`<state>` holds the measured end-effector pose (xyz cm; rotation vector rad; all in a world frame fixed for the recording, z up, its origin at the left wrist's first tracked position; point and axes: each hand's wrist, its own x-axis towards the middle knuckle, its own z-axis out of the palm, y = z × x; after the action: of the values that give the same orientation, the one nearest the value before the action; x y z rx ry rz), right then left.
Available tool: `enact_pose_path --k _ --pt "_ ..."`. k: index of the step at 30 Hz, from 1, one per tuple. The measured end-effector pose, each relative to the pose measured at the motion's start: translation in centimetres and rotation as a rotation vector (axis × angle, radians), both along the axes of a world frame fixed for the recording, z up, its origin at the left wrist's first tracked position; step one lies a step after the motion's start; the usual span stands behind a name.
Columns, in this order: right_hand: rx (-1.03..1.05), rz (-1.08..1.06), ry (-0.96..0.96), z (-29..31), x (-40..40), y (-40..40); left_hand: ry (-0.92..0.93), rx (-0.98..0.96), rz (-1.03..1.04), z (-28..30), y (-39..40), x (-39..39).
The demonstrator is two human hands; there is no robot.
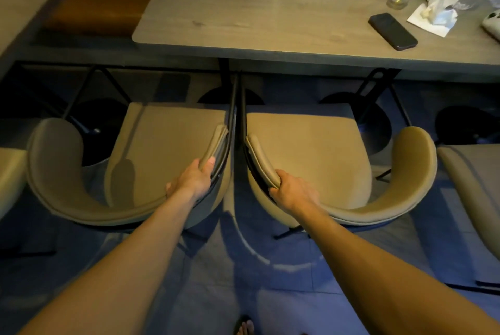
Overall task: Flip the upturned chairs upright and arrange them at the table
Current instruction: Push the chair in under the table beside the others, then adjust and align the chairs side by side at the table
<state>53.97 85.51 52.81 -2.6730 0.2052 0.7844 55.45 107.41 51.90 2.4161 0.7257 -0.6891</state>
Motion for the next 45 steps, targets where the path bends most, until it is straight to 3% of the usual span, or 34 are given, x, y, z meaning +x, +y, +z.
enact_pose_path --k 16,27,34,37,41,45 --pt "-0.007 -0.007 -0.038 -0.5 -1.2 1.6 0.066 -0.039 -0.038 0.2 0.1 0.5" --pt "0.187 -0.180 0.042 3.7 -1.2 2.0 0.106 -0.240 0.057 -2.7 1.7 1.5" --pt "0.266 -0.233 0.040 8.6 -2.9 0.1 0.146 -0.262 0.142 3.3 0.2 -1.0" --pt "0.240 -0.264 0.084 11.2 -4.0 -1.5 0.064 -0.233 0.241 5.1 -0.6 -2.5" --pt "0.286 -0.287 0.049 15.7 -6.1 -3.6 0.033 -0.463 0.250 11.1 -4.7 -4.1" --pt "0.385 -0.321 0.003 19.8 -9.2 -7.4 0.061 -0.606 0.099 15.4 -9.3 -6.8"
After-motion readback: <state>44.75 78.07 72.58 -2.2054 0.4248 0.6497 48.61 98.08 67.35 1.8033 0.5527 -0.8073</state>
